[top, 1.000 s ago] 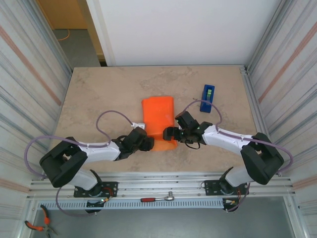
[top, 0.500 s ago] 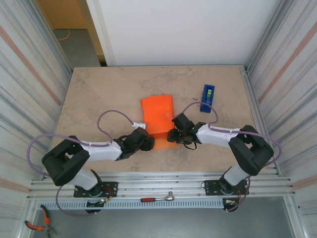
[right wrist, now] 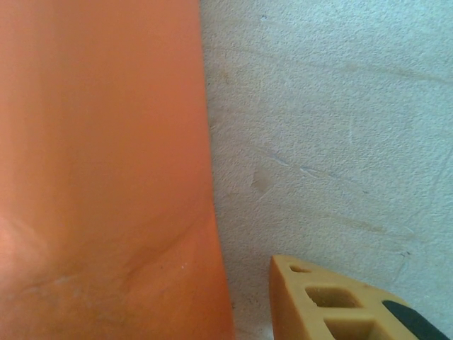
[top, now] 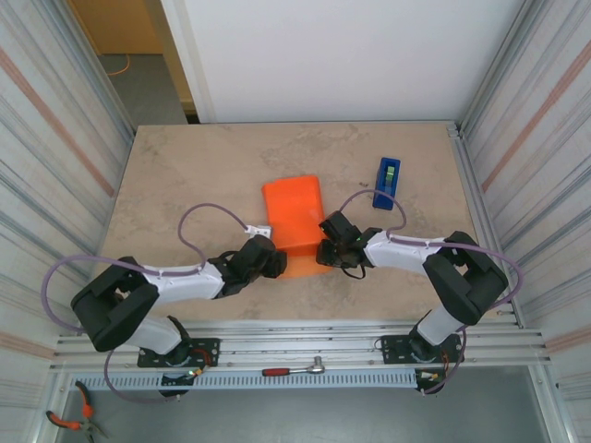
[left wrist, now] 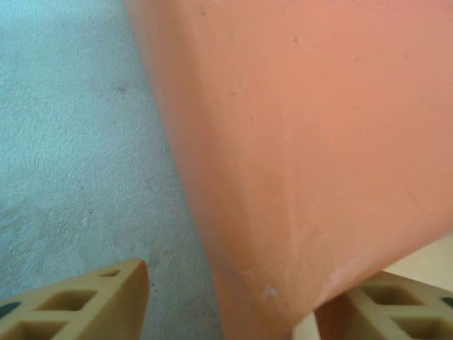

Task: Wrap the gift box in paper
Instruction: Fold the third fold of the wrapping paper on the gift box.

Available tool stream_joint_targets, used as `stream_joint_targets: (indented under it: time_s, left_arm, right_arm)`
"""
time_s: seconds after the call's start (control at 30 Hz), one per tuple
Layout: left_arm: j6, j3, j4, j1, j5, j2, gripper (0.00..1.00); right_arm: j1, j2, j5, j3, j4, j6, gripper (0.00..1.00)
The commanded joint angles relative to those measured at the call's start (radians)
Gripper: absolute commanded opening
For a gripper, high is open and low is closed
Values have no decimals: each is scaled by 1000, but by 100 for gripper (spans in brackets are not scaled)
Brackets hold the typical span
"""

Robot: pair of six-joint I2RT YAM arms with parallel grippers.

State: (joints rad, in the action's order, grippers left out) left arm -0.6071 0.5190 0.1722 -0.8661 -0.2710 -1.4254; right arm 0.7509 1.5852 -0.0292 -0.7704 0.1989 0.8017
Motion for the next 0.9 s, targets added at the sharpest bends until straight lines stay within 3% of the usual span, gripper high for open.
stream_joint_targets:
  time_s: [0.0, 0.1, 0.27, 0.33, 0.43, 0.53, 0.7, 0.87]
  left_arm:
    - [-17, 22, 19, -4, -26, -28, 54]
    - [-19, 28, 24, -5, -35, -57, 43]
    - [-28, 31, 21, -6, -65, -91, 35]
    - [-28, 35, 20, -8, -74, -102, 33]
    - [-25, 37, 15, -9, -83, -111, 32]
    - [-21, 40, 12, -12, -92, -116, 32]
    - [-21, 42, 10, -14, -96, -127, 32]
    - [-21, 49, 10, -17, -97, -133, 32]
  right_arm:
    - [19, 32, 11, 4, -36, 27, 37]
    - [27, 26, 14, 5, -35, 35, 37]
    - [47, -6, 10, 5, -26, 48, 39]
    - [58, -22, -2, 3, -14, 56, 46]
    - [69, -36, -24, -6, -1, 65, 65]
    - [73, -27, -40, -17, 2, 67, 70]
    - [73, 20, -76, -41, -4, 80, 64]
    - [74, 61, -95, -49, -32, 106, 40]
